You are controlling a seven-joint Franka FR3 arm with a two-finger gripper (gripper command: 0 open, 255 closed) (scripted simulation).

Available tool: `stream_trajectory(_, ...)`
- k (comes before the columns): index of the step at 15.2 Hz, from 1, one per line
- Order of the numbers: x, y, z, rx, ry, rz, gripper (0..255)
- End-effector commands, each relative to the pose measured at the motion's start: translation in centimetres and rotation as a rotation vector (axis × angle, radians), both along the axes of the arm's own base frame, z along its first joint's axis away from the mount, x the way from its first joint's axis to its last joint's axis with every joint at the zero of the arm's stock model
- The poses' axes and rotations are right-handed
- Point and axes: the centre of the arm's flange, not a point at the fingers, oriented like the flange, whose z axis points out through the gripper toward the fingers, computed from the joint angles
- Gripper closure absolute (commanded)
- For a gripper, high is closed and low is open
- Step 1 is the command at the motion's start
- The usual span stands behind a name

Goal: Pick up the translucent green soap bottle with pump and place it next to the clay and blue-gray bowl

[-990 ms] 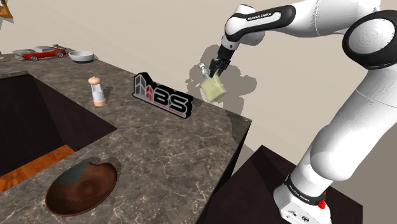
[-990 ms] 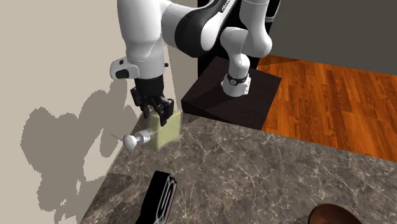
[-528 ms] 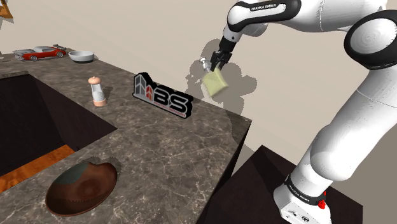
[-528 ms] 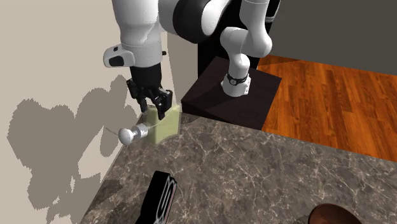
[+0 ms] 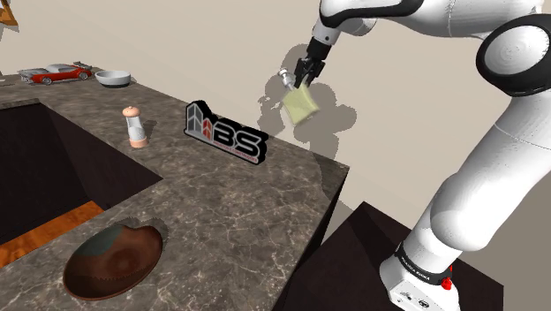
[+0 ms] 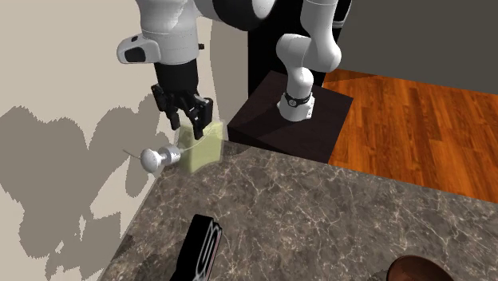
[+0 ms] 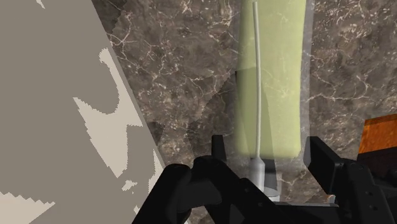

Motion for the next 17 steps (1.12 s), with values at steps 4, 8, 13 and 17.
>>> stream_trajectory(4,0.0,0.1,2.7,0.000,0.000,0.000,255)
stream_trajectory(8,-0.4,1.3,3.8,0.000,0.000,0.000,255)
stream_trajectory(13,-2.1,7.7,3.9,0.000,0.000,0.000,255)
stream_trajectory(17,-3.5,12.8,3.9,0.000,0.000,0.000,255)
